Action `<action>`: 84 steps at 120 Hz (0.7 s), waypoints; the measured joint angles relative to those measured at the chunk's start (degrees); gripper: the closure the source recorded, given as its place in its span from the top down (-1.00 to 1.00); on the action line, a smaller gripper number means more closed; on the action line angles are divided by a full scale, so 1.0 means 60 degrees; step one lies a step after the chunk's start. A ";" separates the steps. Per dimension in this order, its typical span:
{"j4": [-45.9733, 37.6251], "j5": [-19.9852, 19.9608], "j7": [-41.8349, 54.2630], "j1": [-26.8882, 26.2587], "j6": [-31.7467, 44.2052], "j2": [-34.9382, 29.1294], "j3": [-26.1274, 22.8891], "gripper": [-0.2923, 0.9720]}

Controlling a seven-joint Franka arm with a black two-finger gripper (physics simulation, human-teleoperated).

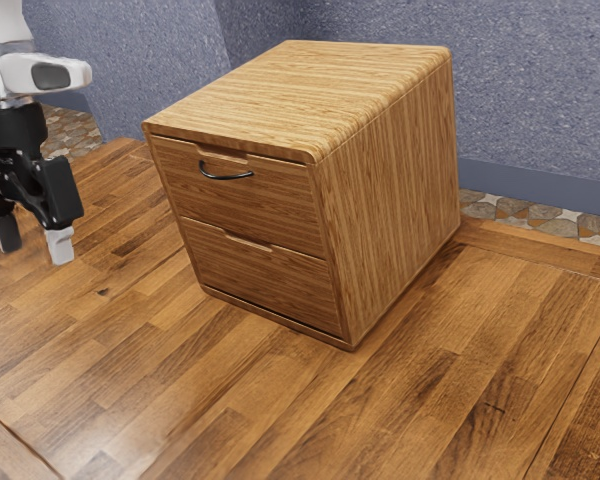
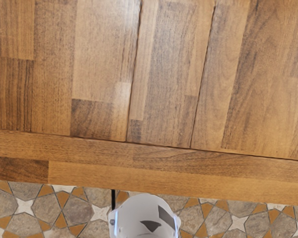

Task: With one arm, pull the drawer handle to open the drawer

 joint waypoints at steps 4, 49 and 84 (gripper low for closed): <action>-0.0042 -0.0009 0.0022 -0.0006 0.0466 0.0069 -0.0103 0.54; -0.4055 0.0233 0.0147 0.0245 0.4279 -0.1884 -0.0579 0.54; -0.5554 0.0574 0.1924 0.0518 0.6316 -0.2788 -0.0688 0.54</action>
